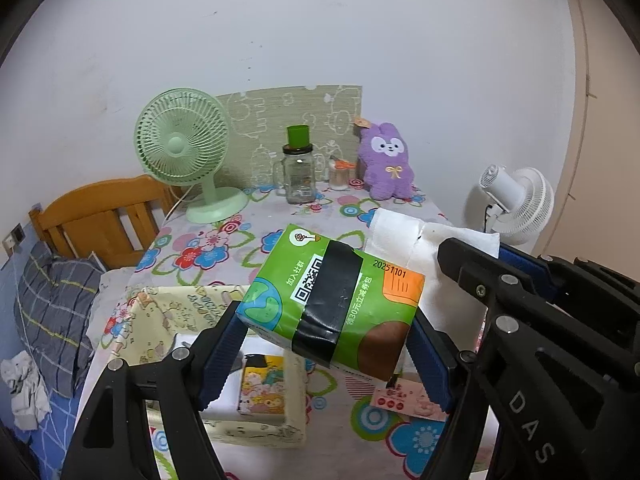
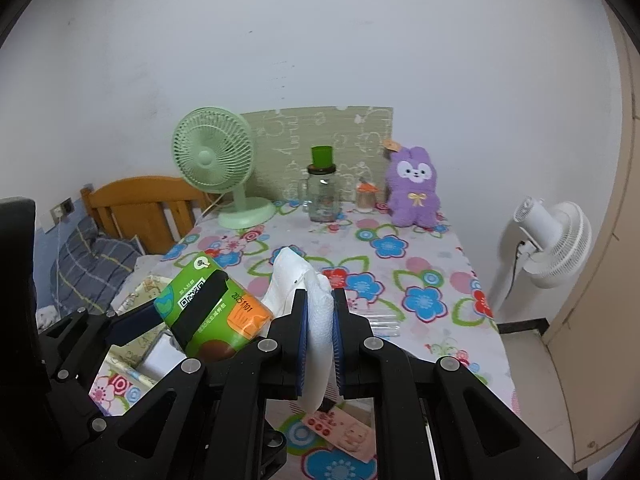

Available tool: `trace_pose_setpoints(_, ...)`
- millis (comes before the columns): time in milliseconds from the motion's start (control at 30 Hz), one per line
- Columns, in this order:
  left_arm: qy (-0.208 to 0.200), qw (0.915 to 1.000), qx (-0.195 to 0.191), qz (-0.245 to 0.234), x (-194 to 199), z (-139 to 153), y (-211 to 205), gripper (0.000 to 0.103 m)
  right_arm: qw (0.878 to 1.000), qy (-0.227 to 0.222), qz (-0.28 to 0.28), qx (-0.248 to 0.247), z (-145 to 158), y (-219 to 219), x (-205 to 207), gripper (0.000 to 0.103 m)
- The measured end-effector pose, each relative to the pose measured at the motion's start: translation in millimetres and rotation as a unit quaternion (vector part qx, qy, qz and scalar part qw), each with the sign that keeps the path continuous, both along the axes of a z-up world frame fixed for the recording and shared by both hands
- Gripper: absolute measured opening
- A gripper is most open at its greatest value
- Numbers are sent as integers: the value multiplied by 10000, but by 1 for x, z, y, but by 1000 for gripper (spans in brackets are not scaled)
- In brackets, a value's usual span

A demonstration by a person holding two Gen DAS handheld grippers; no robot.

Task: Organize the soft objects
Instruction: 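Carry the green pack and white tissue over the fabric box with both grippers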

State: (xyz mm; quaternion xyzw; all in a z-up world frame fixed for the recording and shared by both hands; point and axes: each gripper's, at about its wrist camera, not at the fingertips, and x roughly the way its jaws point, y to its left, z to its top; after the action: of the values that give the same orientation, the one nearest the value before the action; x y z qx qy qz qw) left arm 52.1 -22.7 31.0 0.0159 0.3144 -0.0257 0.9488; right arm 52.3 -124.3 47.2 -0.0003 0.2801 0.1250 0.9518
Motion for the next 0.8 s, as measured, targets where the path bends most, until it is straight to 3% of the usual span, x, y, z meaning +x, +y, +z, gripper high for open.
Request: trace_pose_setpoints(800,161,9981,19,597,16,-17,77,80,9965,280,780,55,-15,80,29,13)
